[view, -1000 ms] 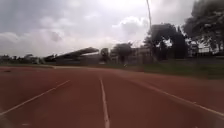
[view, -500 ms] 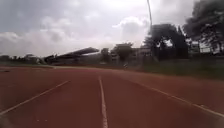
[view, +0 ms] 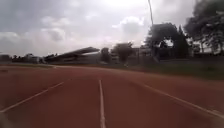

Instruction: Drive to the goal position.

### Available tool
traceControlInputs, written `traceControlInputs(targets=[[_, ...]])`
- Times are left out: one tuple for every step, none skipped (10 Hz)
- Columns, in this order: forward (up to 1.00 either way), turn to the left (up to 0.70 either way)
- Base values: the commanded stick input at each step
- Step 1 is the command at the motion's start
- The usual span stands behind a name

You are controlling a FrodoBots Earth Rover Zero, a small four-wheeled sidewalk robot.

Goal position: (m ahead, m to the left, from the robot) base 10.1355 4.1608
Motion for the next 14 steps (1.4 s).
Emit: traceControlInputs(targets=[[0.45,0.0],[0.45,0.0],[0.45,0.0],[0.45,0.0],[0.45,0.0],[0.45,0.0],[0.45,0.0],[0.45,0.0],[0.45,0.0],[0.45,0.0],[0.45,0.0],[0.45,0.0],[0.45,0.0],[0.45,0.0]])
